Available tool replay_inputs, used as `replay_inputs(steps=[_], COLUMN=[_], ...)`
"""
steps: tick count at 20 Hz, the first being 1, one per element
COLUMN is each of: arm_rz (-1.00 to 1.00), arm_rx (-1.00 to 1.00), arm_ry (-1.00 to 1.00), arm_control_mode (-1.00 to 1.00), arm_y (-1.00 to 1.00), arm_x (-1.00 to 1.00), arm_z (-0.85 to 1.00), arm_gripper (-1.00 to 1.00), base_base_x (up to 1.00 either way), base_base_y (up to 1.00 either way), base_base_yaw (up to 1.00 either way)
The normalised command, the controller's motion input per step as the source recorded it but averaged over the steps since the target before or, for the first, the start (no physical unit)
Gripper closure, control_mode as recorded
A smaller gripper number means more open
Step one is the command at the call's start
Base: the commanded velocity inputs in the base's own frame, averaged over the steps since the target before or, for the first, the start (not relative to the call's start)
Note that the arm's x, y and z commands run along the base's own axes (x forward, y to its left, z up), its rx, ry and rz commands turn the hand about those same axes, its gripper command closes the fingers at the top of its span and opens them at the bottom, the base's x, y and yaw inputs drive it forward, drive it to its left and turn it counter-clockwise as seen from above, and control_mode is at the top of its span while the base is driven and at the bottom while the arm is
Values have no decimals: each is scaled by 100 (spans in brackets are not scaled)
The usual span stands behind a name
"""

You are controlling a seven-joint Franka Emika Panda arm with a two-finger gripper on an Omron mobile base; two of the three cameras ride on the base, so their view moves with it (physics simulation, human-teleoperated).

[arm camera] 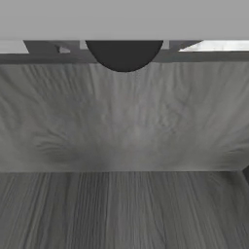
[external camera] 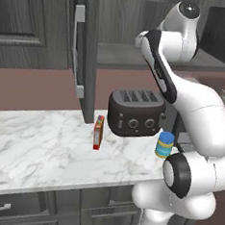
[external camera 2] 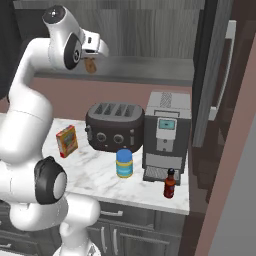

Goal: There are various items on the counter. Only move the condiments/shakers into the cabinet.

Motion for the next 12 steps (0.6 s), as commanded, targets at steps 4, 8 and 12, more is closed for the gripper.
replay_inputs(steps=[4,8,12], arm_rz=[0,0,0], arm_rx=[0,0,0], arm_ry=[1,0,0], arm_control_mode=[-100,-100,-100], arm_y=[0,0,0], arm_x=[54,45,32], arm_z=[0,-4,-4], arm_gripper=[100,-100,-100], base_base_x=[0,0,0], base_base_y=[0,0,0], base_base_yaw=[0,0,0])
